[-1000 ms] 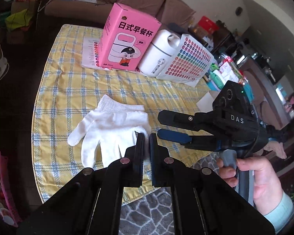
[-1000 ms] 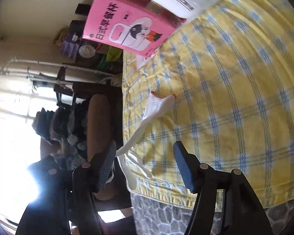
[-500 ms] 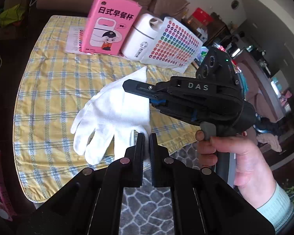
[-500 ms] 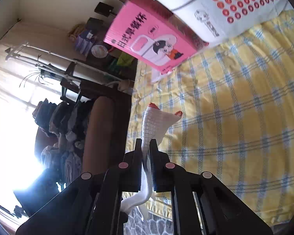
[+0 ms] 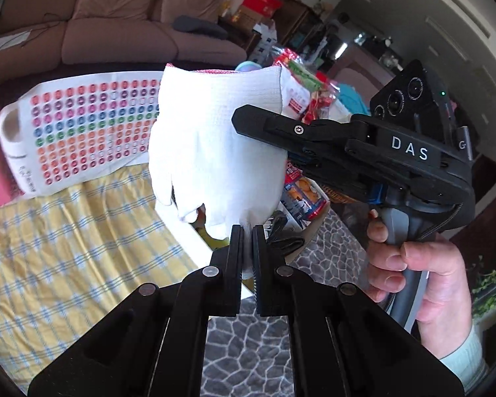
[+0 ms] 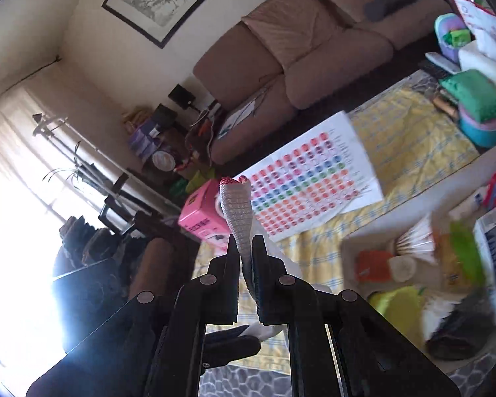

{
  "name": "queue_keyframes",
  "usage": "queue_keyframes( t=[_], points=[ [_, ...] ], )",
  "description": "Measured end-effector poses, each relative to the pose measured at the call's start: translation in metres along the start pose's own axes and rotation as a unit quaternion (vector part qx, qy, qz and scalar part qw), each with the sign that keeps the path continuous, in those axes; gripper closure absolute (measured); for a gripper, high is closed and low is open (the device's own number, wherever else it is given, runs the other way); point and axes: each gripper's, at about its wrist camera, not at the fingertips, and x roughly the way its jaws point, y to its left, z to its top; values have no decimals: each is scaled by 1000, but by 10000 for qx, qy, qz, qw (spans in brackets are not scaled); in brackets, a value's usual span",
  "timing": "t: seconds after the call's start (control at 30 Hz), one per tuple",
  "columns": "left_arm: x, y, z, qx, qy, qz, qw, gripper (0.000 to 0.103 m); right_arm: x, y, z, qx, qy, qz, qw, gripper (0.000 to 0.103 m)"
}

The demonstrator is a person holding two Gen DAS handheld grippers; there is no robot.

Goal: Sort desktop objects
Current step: 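Lift the white glove with both grippers and carry it over the box, then open both grippers to drop the glove into the white box, then move the left gripper toward the dotted sticker sheet beside the white cup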

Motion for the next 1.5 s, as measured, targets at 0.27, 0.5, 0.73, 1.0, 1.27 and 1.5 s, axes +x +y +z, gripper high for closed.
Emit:
queue_keyframes(
  t=[0.27, 0.5, 0.73, 1.0, 1.27, 1.5],
  points=[
    [150, -54, 24, 510, 1270, 214, 9904, 98, -28, -157, -5, 212, 97, -1403, 9898, 95],
    [183, -62, -2, 657, 1671, 310, 9833, 97, -1, -165, -15, -497, 656, -1708, 9819, 95],
    [167, -49, -11, 680, 1821, 540, 9794, 97, 22, -154, -40, -826, 1519, -2023, 9639, 88],
    [121, -41, 3, 387, 1336, 535, 9888, 78, -36, -122, -25, -876, 894, -2040, 9709, 63],
    [98, -22, 7, 35, 1030, 602, 9929, 78, 11, -123, -31, -1053, 1284, -2271, 9596, 58],
    [70, 3, 8, -107, 822, 649, 9944, 78, 11, -127, -35, -895, 1377, -2403, 9567, 66]
  ],
)
